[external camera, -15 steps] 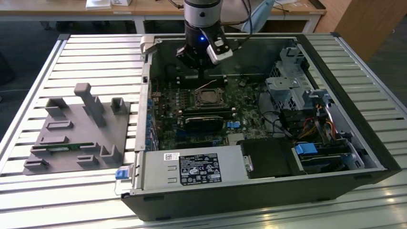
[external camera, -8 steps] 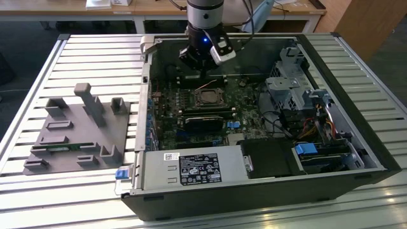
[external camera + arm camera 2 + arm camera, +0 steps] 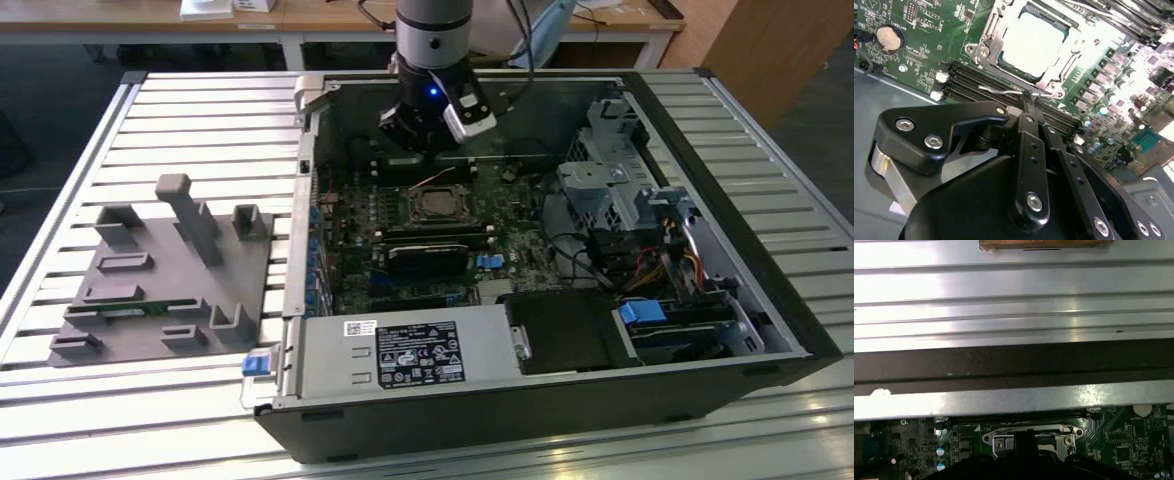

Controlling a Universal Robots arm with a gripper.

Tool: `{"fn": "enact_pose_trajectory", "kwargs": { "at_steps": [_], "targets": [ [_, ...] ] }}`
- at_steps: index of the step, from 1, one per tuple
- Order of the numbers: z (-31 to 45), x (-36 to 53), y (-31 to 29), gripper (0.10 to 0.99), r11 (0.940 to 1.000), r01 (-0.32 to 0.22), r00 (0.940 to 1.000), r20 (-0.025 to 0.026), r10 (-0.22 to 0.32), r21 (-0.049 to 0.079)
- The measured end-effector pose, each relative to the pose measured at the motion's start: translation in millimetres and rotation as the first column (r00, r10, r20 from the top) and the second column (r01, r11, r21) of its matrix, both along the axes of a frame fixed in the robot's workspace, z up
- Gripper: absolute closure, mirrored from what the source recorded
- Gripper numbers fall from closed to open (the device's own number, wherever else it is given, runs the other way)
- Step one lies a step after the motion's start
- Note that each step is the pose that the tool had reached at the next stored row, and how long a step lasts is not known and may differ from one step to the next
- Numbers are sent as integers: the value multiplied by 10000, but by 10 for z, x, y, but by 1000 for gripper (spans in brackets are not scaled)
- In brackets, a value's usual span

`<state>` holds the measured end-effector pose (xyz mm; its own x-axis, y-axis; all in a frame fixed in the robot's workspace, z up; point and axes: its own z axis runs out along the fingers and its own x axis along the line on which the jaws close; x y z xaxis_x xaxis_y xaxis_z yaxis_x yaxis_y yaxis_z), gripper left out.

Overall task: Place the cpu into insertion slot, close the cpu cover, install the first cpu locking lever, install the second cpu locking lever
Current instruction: 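Install the first cpu locking lever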

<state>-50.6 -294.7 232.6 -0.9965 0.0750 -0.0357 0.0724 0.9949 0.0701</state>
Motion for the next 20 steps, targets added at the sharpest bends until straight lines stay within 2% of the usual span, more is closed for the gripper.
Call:
{"fn": "enact_pose_trajectory", "kwargs": {
  "at_steps": [8, 15, 20],
  "targets": [
    [-60, 88, 26, 980, 10000, 0, 10000, -6, 0, 1],
    [-81, 89, 44, 980, 9994, -354, 9994, -6, 354, 0],
    [-90, 109, 66, 980, 9992, -393, 9992, -7, 393, 1]
  ]
}}
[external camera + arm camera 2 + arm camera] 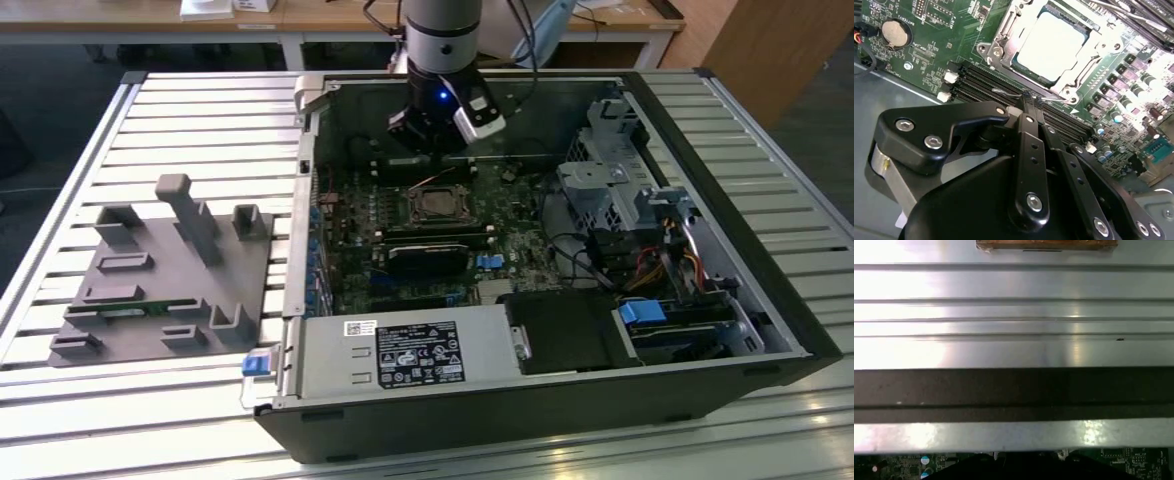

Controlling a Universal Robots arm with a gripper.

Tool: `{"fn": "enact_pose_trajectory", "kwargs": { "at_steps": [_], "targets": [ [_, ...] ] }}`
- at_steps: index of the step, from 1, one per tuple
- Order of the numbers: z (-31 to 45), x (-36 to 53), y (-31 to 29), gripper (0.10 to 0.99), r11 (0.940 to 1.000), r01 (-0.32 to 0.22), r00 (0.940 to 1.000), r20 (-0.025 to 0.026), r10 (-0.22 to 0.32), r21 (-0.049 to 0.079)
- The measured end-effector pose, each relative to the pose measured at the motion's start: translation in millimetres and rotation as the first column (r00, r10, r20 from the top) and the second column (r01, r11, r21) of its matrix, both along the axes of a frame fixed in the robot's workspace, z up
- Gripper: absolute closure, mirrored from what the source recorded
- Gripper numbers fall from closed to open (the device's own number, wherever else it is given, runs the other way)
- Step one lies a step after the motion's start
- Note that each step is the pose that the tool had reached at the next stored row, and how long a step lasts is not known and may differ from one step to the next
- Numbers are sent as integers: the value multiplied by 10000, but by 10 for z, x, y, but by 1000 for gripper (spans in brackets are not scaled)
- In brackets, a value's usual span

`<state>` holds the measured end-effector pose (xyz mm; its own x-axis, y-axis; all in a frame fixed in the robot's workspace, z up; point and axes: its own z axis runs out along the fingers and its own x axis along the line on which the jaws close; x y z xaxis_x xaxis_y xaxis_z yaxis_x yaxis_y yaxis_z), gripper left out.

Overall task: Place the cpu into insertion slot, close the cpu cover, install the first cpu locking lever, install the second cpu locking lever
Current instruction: 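Install the first cpu locking lever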

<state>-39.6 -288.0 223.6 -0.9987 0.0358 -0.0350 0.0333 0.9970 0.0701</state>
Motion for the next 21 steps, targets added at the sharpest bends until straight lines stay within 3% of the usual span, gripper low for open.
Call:
{"fn": "enact_pose_trajectory", "kwargs": {
  "at_steps": [21],
  "targets": [
    [-109, 160, 57, 980, 10000, 1, 10000, -72, -1, -12]
  ]
}}
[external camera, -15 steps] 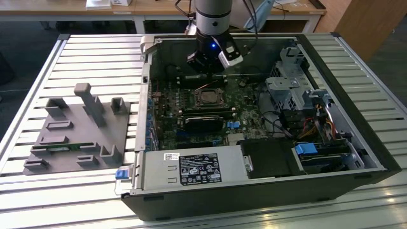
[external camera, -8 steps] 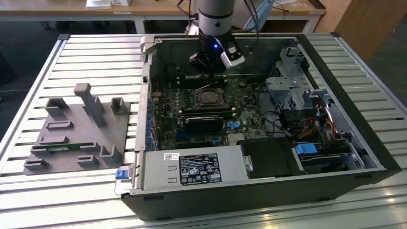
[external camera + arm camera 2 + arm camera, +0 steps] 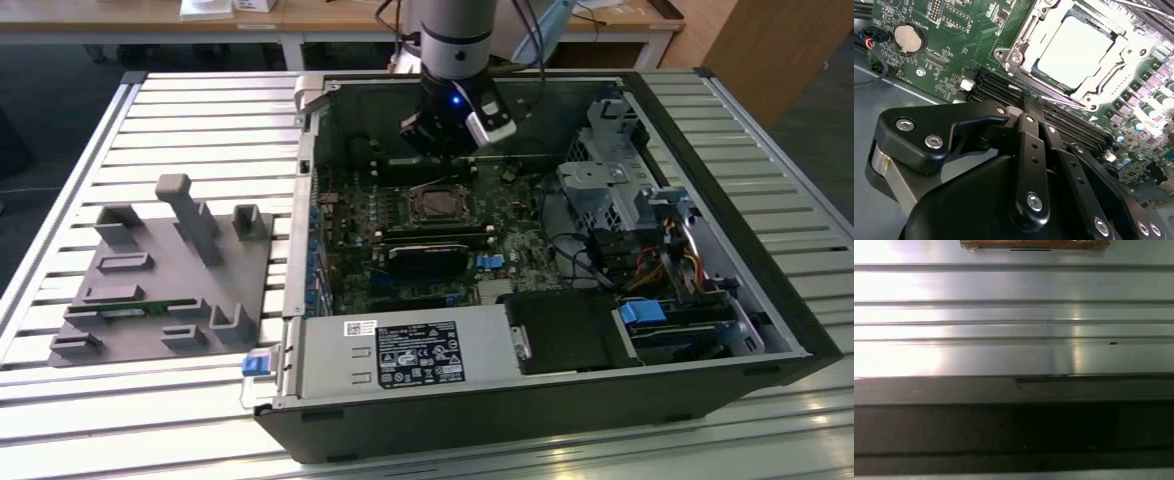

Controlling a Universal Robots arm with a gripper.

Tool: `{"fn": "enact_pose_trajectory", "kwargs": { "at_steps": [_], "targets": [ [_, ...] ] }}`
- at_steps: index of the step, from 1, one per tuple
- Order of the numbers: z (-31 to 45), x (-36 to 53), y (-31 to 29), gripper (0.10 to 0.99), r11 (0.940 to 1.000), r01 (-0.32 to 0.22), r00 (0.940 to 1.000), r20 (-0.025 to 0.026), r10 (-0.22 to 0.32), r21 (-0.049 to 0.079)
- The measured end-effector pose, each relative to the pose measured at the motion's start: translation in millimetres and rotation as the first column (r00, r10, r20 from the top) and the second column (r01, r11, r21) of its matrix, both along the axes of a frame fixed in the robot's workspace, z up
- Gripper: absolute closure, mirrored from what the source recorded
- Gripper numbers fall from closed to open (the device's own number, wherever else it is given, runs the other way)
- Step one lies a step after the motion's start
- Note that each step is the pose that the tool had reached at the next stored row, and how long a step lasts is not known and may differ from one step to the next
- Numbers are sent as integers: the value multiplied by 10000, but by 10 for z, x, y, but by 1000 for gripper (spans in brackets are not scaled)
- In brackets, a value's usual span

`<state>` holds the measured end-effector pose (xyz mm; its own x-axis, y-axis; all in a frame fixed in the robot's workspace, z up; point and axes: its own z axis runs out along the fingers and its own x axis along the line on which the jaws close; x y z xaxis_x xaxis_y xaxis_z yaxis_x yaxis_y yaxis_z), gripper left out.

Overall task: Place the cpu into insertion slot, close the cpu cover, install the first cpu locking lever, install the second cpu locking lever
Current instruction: 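Install the first cpu locking lever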

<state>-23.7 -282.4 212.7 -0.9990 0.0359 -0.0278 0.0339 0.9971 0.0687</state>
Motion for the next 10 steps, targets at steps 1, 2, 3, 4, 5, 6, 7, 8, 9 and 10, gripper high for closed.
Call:
{"fn": "enact_pose_trajectory", "kwargs": {
  "at_steps": [1, 2, 3, 4, 5, 6, 7, 8, 9, 10],
  "targets": [
    [-8, 4, 0, 980, 10000, 0, 10000, -2, 0, -5],
    [-16, 8, 0, 980, 10000, 0, 10000, -4, 0, -10],
    [-23, 11, 0, 980, 10000, 0, 10000, -7, 0, -15],
    [-30, 15, 0, 980, 10000, 0, 10000, -10, 0, -21],
    [-37, 20, 0, 980, 10000, 0, 10000, -12, 0, -26],
    [-45, 26, 0, 980, 10000, 0, 10000, -15, 0, -30],
    [-52, 32, 0, 980, 10000, 0, 10000, -19, 0, -35],
    [-58, 38, 0, 980, 10000, 0, 10000, -22, 0, -39],
    [-63, 42, 0, 980, 10000, 0, 10000, -25, 0, -42],
    [-68, 45, 0, 980, 10000, 0, 10000, -27, 0, -45]
  ]
}}
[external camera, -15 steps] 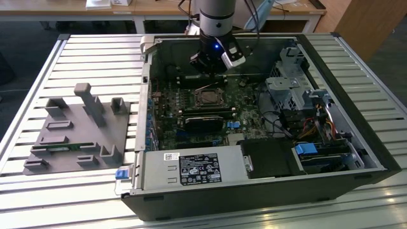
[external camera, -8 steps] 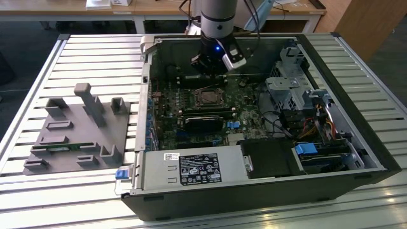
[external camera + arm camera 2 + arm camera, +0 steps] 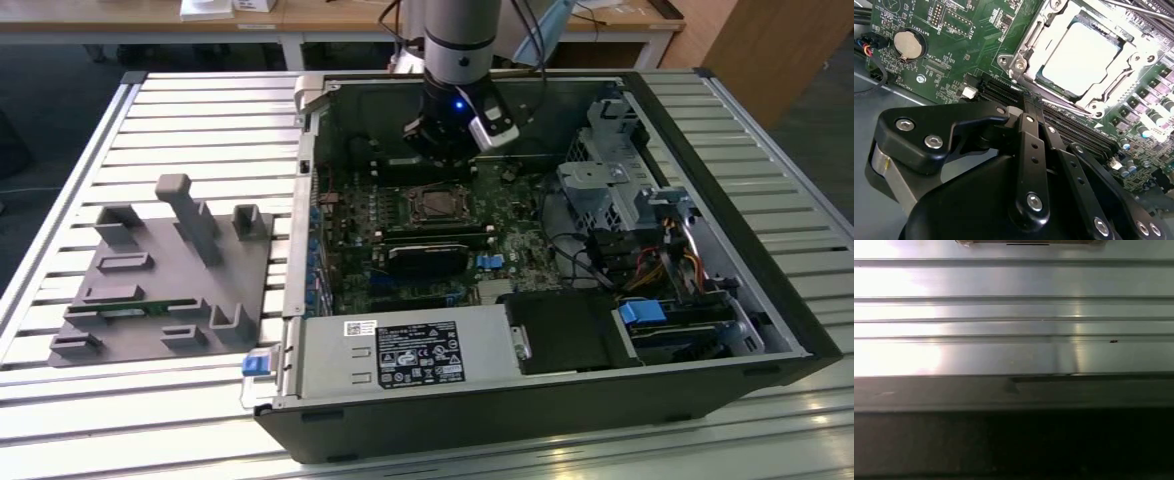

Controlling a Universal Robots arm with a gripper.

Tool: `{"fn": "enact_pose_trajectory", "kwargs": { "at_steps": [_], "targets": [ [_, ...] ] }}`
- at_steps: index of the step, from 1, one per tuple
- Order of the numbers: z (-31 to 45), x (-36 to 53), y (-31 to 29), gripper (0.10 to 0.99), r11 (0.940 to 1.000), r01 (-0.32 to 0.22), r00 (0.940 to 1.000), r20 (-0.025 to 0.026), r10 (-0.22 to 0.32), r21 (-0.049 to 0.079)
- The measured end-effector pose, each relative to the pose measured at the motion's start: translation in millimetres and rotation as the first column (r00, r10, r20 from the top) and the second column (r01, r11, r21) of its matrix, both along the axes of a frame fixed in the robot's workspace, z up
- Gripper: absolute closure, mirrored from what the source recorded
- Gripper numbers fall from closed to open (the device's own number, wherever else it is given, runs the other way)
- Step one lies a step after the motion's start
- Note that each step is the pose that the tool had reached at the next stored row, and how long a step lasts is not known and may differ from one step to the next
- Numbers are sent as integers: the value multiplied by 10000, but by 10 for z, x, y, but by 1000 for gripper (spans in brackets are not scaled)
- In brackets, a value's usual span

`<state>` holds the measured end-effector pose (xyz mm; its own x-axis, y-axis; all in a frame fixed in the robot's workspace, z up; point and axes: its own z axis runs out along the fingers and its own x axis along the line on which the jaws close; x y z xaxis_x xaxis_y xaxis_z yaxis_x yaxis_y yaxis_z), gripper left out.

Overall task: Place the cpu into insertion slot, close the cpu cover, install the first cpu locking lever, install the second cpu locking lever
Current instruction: 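Install the first cpu locking lever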

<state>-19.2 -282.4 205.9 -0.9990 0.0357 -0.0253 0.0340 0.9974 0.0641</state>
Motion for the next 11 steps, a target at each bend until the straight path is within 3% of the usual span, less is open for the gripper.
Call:
{"fn": "enact_pose_trajectory", "kwargs": {
  "at_steps": [11],
  "targets": [
    [-34, 10, 0, 980, 10000, -1, 10000, -35, 0, -73]
  ]
}}
